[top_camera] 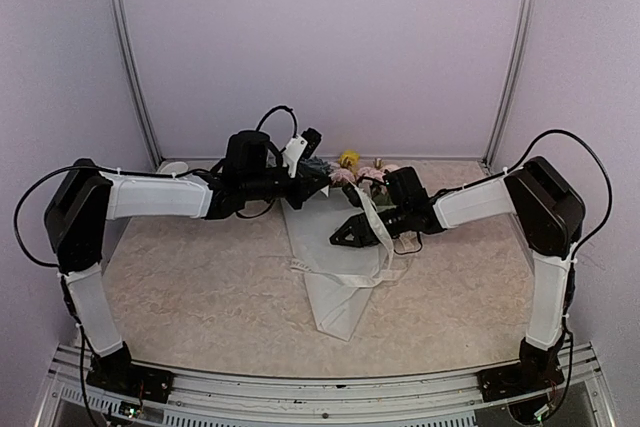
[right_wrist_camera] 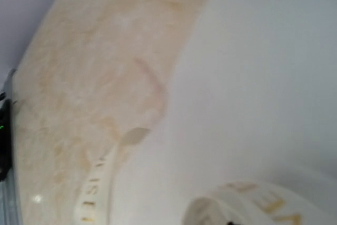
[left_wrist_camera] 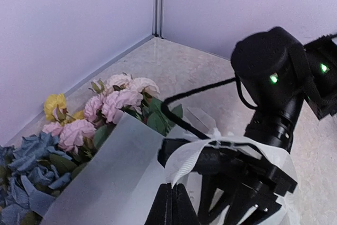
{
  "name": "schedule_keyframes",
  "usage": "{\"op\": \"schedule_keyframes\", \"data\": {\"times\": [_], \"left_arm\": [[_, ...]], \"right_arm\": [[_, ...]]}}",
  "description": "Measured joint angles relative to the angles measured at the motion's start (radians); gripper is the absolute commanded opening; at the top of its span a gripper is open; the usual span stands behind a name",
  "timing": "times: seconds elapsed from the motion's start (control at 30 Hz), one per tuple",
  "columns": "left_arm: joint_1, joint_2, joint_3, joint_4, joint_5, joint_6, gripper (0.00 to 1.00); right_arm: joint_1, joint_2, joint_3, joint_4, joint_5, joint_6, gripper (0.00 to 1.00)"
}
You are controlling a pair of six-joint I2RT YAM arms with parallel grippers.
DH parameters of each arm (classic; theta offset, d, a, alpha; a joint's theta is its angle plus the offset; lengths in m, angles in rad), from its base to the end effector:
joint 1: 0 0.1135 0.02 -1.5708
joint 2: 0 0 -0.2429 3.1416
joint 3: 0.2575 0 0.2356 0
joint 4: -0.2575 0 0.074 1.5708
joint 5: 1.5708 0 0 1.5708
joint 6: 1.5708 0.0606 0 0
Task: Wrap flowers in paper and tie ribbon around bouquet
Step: Place the right side of the ribbon on the folded bouquet, then cross the ribbon over the folded bouquet.
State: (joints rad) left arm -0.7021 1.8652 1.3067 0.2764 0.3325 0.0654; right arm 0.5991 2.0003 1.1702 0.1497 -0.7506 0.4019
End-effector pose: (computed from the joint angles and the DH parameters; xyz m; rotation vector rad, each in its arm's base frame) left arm 0.3244 -0.3003 0.2396 0.9283 1.6628 -0.7454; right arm 0.3162 0.2660 0.1323 -0.6728 2.3014 1.3540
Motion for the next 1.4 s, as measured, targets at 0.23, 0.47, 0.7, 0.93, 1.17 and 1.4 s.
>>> {"op": "schedule_keyframes", "data": {"times": [0.23,0.47,0.7,0.93,1.17,1.4], "left_arm": [[-0.008,-0.024,-0.174,0.164,0.112,-0.037,0.00],[-0.006,0.111,-0.055,0.179,0.105,-0.089,0.00],[-0.005,0.143,-0.096,0.227,0.100,-0.170,0.00],[-0.006,0.218,0.011,0.185,0.010,-0.174,0.00],[-0.011,0.270,0.032,0.127,-0.040,-0.173,0.00],[-0.021,0.282,0.045,0.097,-0.054,-0.169,0.00]], "right_arm": [[0.001,0.000,0.017,-0.075,0.116,-0.002,0.42],[0.033,-0.016,0.070,-0.172,0.198,-0.031,0.44],[0.042,-0.096,0.080,-0.314,0.412,-0.006,0.50],[0.048,-0.107,0.175,-0.499,0.694,-0.009,0.51],[0.048,-0.110,0.212,-0.640,0.941,-0.008,0.50],[0.048,-0.126,0.209,-0.630,0.879,-0.047,0.53]]}}
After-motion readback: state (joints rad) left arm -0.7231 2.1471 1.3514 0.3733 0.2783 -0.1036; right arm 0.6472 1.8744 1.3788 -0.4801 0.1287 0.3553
